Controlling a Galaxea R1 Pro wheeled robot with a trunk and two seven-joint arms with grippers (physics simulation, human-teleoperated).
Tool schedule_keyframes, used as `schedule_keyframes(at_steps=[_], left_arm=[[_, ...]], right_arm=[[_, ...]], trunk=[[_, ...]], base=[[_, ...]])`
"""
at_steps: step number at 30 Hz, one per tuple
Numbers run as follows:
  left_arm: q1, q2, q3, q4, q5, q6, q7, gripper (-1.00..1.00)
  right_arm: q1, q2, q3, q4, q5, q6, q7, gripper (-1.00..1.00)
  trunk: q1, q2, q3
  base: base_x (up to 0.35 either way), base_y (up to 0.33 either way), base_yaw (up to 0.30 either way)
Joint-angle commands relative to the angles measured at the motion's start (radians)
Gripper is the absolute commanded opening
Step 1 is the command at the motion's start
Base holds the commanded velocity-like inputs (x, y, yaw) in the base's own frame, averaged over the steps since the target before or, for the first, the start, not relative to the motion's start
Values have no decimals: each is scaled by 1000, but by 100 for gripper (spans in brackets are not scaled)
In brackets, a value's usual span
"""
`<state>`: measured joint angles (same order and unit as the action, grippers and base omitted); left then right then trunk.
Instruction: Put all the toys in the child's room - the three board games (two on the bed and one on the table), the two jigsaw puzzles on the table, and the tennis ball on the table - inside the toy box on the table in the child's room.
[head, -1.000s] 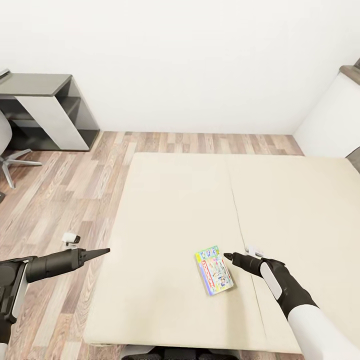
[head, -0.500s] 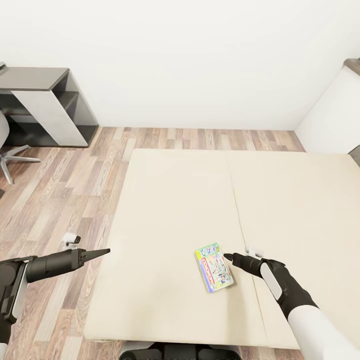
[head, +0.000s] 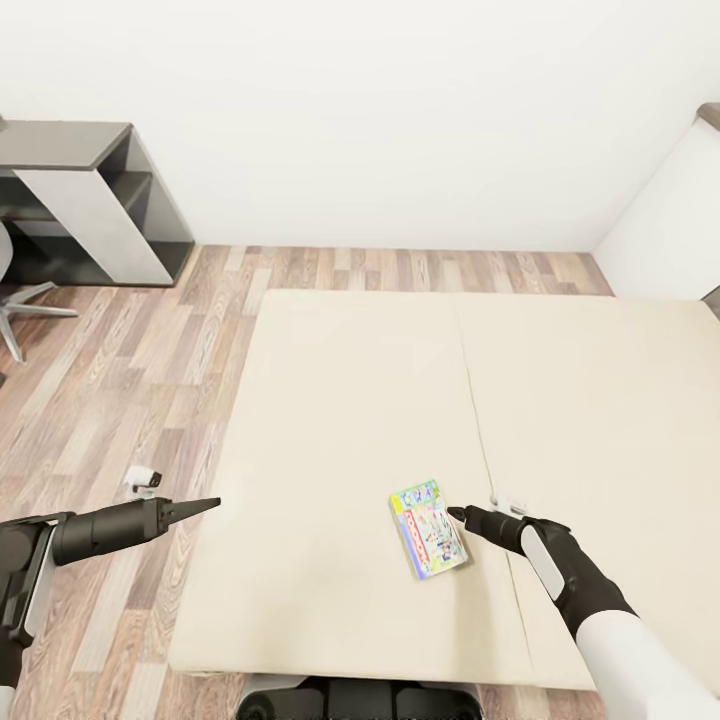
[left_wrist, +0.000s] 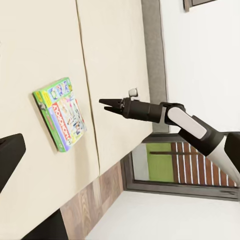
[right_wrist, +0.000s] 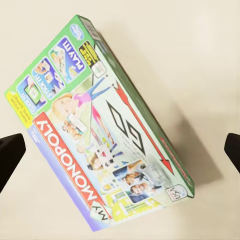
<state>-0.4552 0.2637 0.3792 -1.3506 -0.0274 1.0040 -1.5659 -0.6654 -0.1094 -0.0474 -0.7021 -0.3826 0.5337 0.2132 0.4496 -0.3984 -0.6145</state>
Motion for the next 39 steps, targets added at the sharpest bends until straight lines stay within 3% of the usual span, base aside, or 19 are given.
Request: schedule_keyframes(at_steps=[1, 11, 23, 39], left_arm=[[0, 0, 1, 0, -3, 10, -5, 100], [-2, 15, 21, 5, -1, 11, -5, 100], [-2, 14, 20, 5, -3, 10, -5, 100], [-2, 17, 26, 5, -2, 10, -5, 100]], right_arm=[[0, 0, -3, -1, -1, 6, 4, 100], [-15, 11, -5, 3, 8, 10, -8, 100], [-176, 4, -4, 54, 9, 64, -10, 100], [-203, 12, -3, 67, 10, 61, -11, 100]], trunk=[[0, -2, -3], [0, -2, -19], [0, -2, -39], [0, -2, -66]], base=[[0, 0, 0], [0, 0, 0], [0, 0, 0], [0, 0, 0]])
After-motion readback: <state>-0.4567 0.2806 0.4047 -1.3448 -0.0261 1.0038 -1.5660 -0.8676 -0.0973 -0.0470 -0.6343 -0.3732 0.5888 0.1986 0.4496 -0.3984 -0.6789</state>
